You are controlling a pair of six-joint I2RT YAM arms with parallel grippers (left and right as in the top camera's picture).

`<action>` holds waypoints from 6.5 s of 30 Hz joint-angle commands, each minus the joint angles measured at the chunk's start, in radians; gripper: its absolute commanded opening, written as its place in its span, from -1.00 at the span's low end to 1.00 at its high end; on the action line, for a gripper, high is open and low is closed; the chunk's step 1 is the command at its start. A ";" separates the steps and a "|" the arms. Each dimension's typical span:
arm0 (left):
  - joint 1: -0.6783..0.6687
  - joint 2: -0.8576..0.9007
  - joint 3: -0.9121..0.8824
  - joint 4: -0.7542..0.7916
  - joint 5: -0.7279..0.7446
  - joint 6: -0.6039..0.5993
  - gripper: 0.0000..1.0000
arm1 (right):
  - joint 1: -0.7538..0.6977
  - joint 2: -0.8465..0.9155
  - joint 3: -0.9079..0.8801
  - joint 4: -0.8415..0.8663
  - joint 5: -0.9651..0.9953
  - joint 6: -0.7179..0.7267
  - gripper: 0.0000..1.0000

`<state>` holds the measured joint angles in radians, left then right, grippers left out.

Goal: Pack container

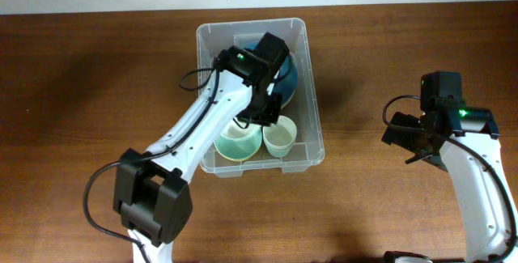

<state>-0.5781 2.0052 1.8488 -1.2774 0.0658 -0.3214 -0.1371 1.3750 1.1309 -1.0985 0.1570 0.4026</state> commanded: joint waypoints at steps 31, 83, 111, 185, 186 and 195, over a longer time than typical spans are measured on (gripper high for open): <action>0.145 -0.214 -0.006 0.092 -0.087 0.115 -0.99 | -0.001 -0.010 0.002 0.152 0.012 -0.033 0.98; 0.106 -0.041 -0.190 0.142 -0.055 0.087 -0.99 | -0.001 -0.010 0.002 0.128 0.013 -0.058 0.98; 0.619 -0.292 -0.038 0.208 -0.160 0.117 0.99 | 0.052 0.007 0.056 0.592 -0.030 -0.234 0.98; 0.678 -1.431 -1.044 0.217 -0.077 0.263 0.99 | 0.052 -1.371 -1.125 1.025 -0.309 -0.581 0.97; 0.678 -1.431 -1.044 0.217 -0.077 0.263 0.99 | 0.052 -1.365 -1.125 1.035 -0.305 -0.582 0.98; 0.678 -1.431 -1.044 0.217 -0.077 0.263 0.99 | 0.052 -1.362 -1.125 1.034 -0.304 -0.582 0.98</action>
<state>0.0982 0.5777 0.8093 -1.0615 -0.0250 -0.0708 -0.0906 0.0158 0.0101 -0.0597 -0.1371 -0.1753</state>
